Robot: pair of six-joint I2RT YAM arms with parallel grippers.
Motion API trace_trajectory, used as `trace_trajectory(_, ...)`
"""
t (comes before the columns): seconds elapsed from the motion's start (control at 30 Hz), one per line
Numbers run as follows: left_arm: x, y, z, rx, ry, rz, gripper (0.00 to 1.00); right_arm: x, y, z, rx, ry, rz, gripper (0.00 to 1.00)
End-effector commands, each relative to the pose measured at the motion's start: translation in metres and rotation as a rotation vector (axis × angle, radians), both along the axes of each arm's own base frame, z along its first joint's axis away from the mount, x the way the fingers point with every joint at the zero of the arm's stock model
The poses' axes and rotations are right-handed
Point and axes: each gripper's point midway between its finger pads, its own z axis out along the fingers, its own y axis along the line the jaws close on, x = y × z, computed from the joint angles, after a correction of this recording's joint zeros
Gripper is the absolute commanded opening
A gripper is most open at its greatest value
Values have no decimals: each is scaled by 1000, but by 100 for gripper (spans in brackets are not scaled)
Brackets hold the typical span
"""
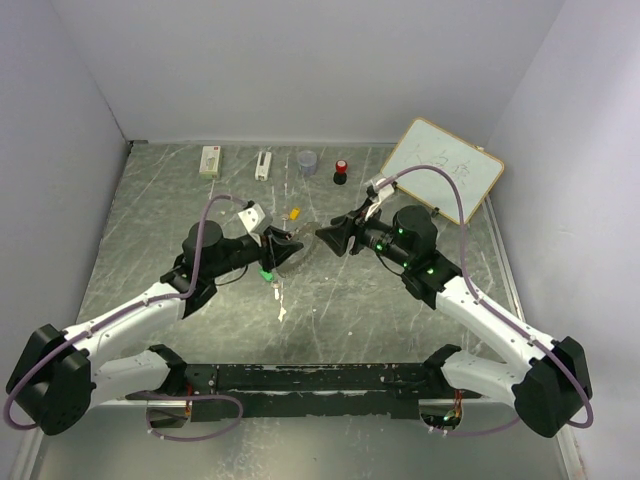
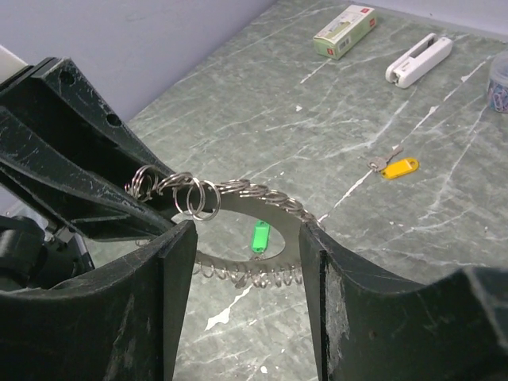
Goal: Put the keys on the keyring
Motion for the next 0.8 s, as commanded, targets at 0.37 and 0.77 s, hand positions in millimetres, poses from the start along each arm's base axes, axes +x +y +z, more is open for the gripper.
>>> trace_trajectory(0.37, -9, -3, 31, -107, -77, -105, 7, -6, 11, 5, 37, -12, 76, 50)
trace_trajectory(0.77, -3, -9, 24, -83, -36, -113, 7, -8, 14, 19, 55, -30, 95, 47)
